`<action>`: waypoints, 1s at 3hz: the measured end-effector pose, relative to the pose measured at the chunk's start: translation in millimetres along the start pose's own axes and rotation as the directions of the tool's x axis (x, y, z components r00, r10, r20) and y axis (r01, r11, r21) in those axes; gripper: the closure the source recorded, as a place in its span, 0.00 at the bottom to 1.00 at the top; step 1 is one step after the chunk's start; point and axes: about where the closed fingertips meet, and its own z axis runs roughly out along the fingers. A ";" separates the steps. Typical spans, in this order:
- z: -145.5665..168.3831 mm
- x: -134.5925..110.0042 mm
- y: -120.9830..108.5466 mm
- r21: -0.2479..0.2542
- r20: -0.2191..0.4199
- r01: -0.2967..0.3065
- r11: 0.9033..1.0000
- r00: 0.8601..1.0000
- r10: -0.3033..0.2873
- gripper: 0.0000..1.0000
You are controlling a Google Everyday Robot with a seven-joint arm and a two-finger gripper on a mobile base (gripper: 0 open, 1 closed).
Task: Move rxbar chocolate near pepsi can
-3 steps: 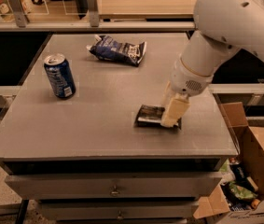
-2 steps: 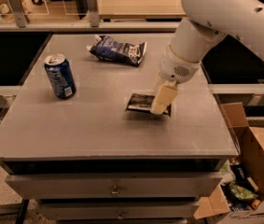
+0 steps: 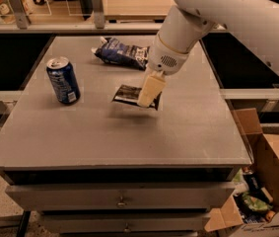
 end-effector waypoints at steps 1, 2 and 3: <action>10.8 -26.4 -0.2 0.001 0.039 -0.045 0.999 0.998 0.044 1.00; 26.8 -49.4 1.3 0.010 0.060 -0.082 0.997 0.995 0.081 1.00; 42.7 -68.6 -0.2 0.016 0.065 -0.100 0.995 0.993 0.099 1.00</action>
Offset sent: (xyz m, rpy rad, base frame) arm 0.0095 0.0865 -0.0108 0.0918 0.0114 -0.1318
